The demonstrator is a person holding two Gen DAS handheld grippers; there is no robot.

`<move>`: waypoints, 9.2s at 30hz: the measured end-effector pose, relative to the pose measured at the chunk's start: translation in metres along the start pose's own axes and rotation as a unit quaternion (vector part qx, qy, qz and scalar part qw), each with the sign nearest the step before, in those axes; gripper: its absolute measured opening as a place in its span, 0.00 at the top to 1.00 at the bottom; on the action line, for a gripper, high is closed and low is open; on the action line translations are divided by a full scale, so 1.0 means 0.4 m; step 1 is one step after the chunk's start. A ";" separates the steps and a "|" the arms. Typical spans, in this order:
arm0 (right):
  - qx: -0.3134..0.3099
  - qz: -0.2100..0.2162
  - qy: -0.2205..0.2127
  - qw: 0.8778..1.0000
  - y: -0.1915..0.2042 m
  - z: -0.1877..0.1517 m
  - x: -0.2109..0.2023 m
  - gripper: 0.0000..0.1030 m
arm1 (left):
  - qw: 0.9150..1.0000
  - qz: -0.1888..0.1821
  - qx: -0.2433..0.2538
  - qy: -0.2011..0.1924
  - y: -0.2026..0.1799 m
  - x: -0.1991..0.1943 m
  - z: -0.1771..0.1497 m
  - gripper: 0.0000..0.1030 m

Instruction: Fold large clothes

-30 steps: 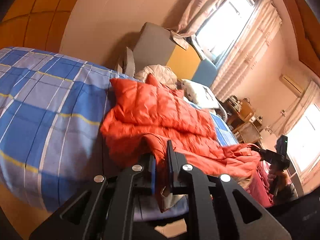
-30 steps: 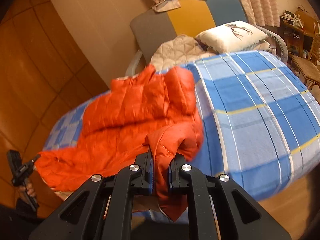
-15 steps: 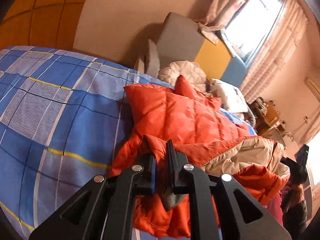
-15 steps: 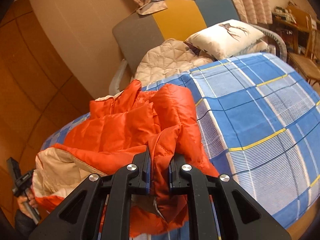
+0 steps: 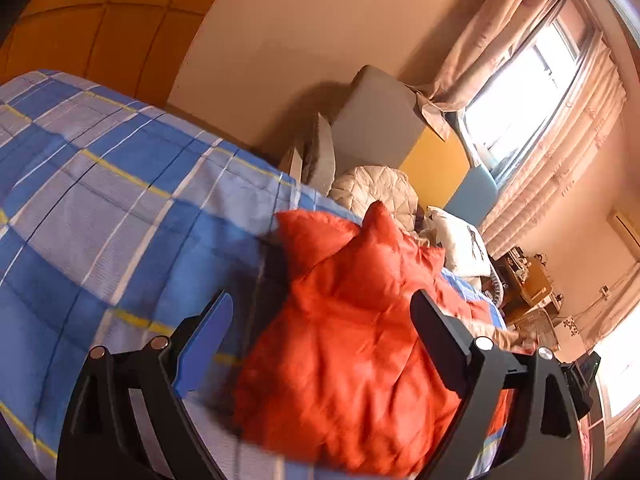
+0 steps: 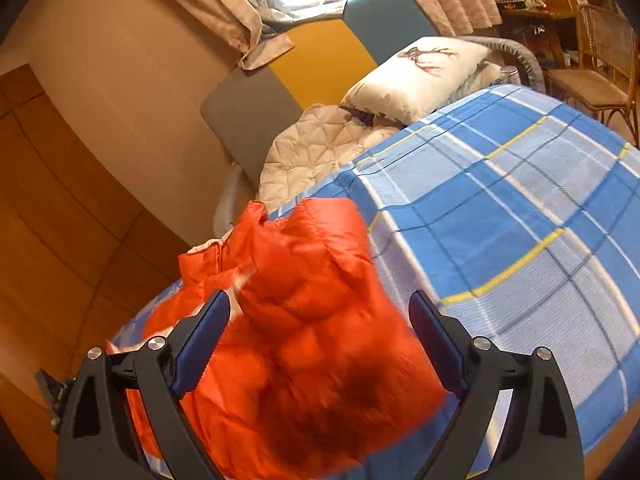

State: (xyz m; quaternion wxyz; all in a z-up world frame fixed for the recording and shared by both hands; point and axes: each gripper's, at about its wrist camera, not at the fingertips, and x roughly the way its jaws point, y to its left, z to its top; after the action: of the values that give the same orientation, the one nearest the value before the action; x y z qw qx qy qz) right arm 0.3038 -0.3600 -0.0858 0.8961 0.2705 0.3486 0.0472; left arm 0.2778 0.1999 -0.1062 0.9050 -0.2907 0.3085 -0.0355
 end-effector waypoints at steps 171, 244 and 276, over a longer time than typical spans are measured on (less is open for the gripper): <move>0.014 -0.024 0.039 0.999 -0.037 -0.130 -0.012 0.89 | 0.993 -0.066 0.058 0.077 -0.020 0.008 -0.187 0.93; -0.012 -0.083 0.085 0.993 -0.059 -0.245 -0.121 0.33 | 0.927 0.043 0.362 0.082 -0.213 -0.121 -0.343 0.46; 0.095 0.000 0.090 0.991 -0.128 -0.255 -0.014 0.31 | 0.897 0.054 0.423 0.112 -0.249 -0.087 -0.373 0.46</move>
State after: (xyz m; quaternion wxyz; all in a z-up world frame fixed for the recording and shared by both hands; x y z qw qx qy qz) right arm 0.2279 -0.3588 -0.1713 0.8315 0.3491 0.4306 0.0378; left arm 0.1747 0.0504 -0.1284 0.9027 0.1428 0.3787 -0.1464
